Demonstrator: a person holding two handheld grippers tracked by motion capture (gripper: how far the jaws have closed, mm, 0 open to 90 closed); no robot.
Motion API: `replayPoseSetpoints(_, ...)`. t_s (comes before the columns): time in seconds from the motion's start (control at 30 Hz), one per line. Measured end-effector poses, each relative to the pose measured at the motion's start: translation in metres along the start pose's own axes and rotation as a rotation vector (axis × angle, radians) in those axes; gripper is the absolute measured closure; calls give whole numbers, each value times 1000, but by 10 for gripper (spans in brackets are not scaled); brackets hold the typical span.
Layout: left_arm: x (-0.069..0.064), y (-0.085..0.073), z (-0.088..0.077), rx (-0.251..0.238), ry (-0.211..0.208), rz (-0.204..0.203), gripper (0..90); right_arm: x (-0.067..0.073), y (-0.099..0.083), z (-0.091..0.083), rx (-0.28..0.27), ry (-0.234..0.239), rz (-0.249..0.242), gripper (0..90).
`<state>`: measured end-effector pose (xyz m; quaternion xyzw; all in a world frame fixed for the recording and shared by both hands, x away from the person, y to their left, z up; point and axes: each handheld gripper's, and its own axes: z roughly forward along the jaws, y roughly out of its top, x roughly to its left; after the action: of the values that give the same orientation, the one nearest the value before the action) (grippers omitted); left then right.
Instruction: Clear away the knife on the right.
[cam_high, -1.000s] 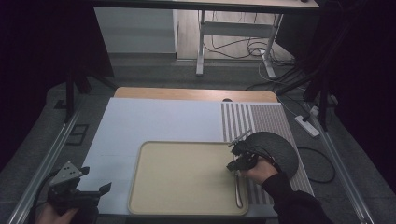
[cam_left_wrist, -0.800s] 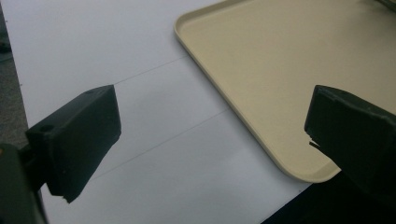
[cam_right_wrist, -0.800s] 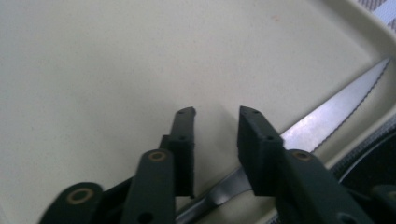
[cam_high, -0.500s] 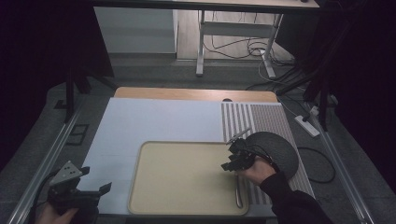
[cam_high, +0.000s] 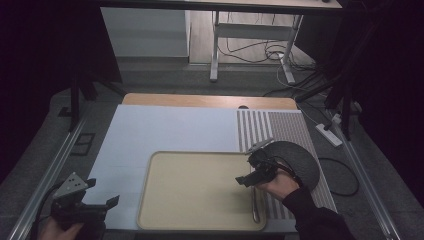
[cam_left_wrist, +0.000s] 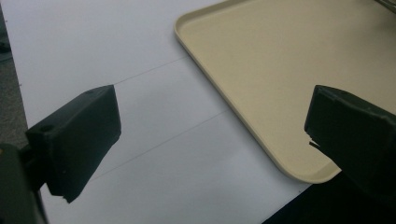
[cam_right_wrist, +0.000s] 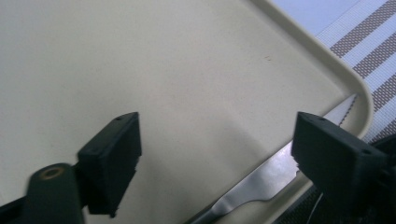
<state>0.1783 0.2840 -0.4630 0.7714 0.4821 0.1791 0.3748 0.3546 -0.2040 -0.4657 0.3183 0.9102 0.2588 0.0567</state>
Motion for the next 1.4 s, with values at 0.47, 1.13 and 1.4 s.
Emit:
replayPoseSetpoints(0.47, 0, 0, 0, 1, 0, 1, 34, -4, -14, -5, -29, -64, 13, 0)
replayPoseSetpoints(1.13, 0, 0, 0, 1, 0, -2, 34, -3, -42, -29, -74, -102, 64, 0)
replayPoseSetpoints(1.4, 0, 0, 0, 2, -1, -1, 35, -3, -58, -42, -93, -124, 97, 0)
